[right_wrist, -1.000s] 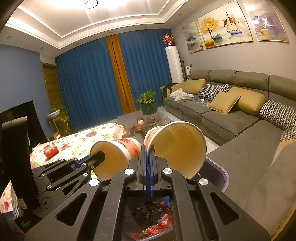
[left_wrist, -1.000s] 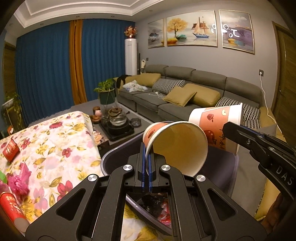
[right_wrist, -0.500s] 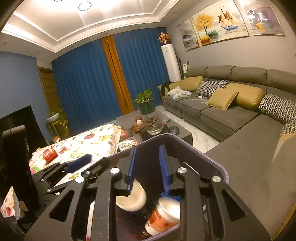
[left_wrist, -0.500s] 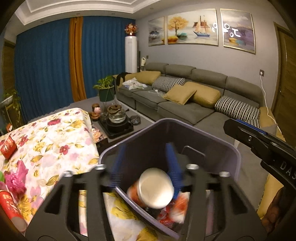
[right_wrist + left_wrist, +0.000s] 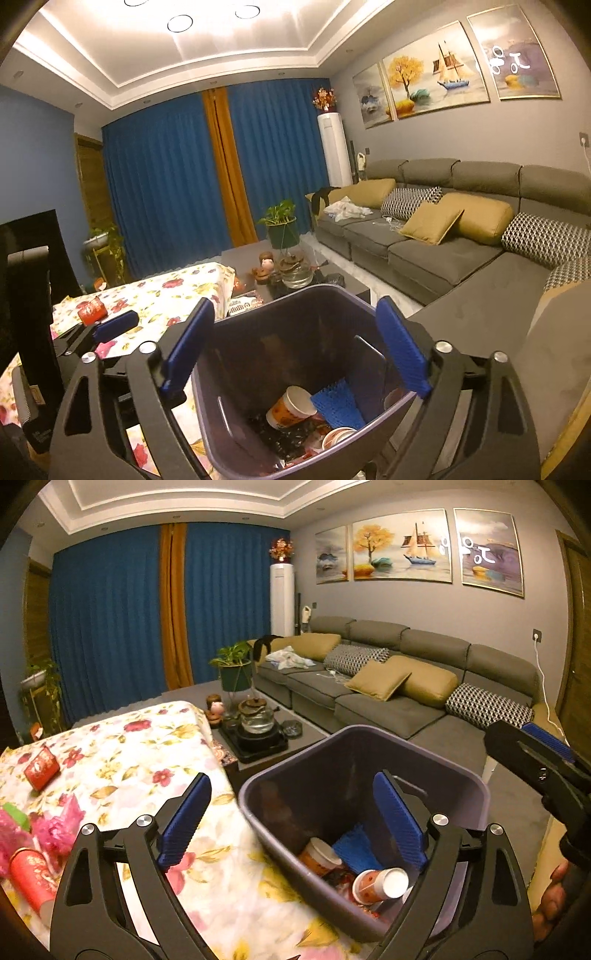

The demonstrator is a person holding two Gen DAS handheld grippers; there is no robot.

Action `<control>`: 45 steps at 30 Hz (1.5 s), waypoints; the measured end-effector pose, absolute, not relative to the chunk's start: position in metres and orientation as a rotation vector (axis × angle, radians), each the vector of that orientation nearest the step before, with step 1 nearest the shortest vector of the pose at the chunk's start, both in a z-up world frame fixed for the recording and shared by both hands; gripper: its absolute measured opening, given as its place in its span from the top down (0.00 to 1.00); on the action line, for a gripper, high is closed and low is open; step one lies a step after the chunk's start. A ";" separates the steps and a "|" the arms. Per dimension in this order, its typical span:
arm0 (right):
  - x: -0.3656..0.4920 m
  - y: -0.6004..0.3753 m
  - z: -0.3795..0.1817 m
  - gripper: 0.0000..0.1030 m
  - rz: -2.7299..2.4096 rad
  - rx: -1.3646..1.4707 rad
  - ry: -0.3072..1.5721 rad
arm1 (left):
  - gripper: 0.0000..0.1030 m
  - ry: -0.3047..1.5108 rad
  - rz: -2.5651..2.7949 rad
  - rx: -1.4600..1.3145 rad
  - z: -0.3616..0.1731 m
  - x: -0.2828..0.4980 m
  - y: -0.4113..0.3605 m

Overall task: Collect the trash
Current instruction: 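Move both open tools back to the bags on the bed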

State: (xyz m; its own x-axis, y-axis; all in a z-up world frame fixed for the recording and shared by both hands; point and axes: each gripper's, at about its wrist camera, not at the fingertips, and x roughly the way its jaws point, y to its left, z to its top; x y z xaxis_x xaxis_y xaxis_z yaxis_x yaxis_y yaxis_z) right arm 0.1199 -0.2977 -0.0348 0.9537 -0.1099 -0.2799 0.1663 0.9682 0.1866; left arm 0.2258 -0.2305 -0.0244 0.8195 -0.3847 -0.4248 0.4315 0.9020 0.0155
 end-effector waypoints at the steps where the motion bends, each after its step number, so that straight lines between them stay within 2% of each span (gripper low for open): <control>1: 0.118 -0.296 -0.034 0.15 -0.142 0.206 0.270 | 0.14 0.429 -0.428 0.112 -0.023 0.224 -0.227; 5: 0.117 -0.290 -0.033 0.13 -0.139 0.194 0.277 | 0.12 0.418 -0.395 0.104 -0.020 0.216 -0.208; 8: 0.114 -0.286 -0.033 0.08 -0.132 0.196 0.273 | 0.12 0.414 -0.362 0.096 -0.018 0.210 -0.192; 24: 0.107 -0.207 -0.028 0.08 -0.012 0.172 0.281 | 0.12 0.382 -0.158 0.034 -0.008 0.178 -0.084; 45: 0.146 -0.023 -0.039 0.08 0.301 0.074 0.357 | 0.12 0.383 0.228 -0.054 -0.024 0.146 0.134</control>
State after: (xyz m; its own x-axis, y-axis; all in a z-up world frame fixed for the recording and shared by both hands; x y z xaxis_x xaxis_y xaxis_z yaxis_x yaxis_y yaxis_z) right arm 0.1456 -0.0227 -0.0388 0.8930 0.3028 -0.3331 -0.2768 0.9529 0.1240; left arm 0.1462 0.1337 -0.0243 0.9022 0.2106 -0.3763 -0.2310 0.9729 -0.0093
